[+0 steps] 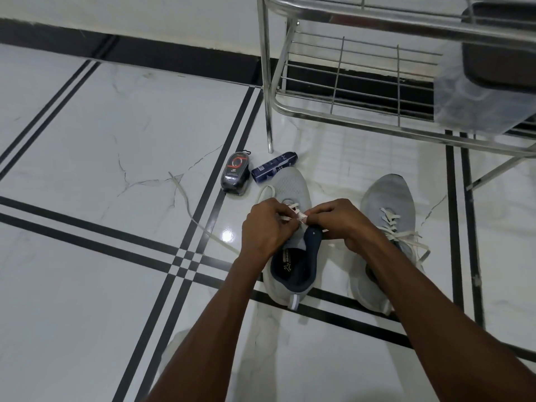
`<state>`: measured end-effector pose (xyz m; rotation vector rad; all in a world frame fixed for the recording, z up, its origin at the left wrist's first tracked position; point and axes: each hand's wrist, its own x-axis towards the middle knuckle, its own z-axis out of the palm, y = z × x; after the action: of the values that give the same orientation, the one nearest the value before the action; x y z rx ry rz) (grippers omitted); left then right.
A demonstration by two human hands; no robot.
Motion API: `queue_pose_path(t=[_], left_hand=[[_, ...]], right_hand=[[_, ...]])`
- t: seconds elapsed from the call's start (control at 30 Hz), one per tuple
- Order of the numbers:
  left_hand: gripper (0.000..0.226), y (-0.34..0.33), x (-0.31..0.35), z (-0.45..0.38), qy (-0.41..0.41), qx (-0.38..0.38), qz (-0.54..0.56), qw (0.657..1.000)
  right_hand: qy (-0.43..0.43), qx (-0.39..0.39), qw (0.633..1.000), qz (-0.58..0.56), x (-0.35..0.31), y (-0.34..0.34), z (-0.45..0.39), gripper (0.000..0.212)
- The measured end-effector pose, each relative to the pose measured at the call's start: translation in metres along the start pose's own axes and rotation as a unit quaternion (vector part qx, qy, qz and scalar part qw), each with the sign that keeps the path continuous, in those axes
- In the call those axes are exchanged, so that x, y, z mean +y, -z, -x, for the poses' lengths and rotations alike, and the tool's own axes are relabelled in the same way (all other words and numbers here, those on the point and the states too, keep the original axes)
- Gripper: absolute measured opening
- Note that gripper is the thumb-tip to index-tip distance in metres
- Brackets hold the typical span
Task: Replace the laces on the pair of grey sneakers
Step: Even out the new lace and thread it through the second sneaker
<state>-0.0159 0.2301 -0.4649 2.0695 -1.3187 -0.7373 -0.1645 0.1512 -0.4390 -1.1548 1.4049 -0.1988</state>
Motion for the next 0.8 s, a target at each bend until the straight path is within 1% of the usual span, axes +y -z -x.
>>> queue_pose_path(t=[0.17, 0.33, 0.5, 0.57, 0.67, 0.7, 0.8], left_hand=[[0.019, -0.002, 0.003, 0.003, 0.014, 0.018, 0.006, 1.000], [0.020, -0.005, 0.004, 0.005, 0.034, 0.021, -0.003, 0.999], [0.018, -0.009, 0.005, 0.007, 0.036, 0.009, -0.003, 0.999], [0.015, -0.011, 0.006, 0.012, 0.034, 0.032, 0.006, 0.999], [0.015, -0.011, 0.008, 0.023, 0.038, 0.098, 0.049, 0.993], [0.018, -0.012, 0.010, 0.027, 0.042, 0.100, 0.047, 0.993], [0.040, -0.015, 0.017, 0.036, 0.044, 0.064, -0.004, 0.997]], right_hand=[[-0.030, -0.037, 0.999, -0.028, -0.004, 0.005, -0.002, 0.011], [0.002, -0.018, 0.998, -0.052, 0.007, 0.001, -0.005, 0.012], [0.036, -0.023, 0.996, -0.082, 0.014, -0.002, -0.008, 0.009], [0.043, -0.021, 0.995, -0.082, 0.016, -0.002, -0.009, 0.005], [0.054, -0.012, 0.997, -0.062, 0.013, -0.006, -0.008, 0.005], [0.055, -0.010, 0.997, -0.060, 0.012, -0.007, -0.008, 0.006], [0.049, -0.016, 0.998, -0.036, 0.009, -0.006, -0.007, 0.009]])
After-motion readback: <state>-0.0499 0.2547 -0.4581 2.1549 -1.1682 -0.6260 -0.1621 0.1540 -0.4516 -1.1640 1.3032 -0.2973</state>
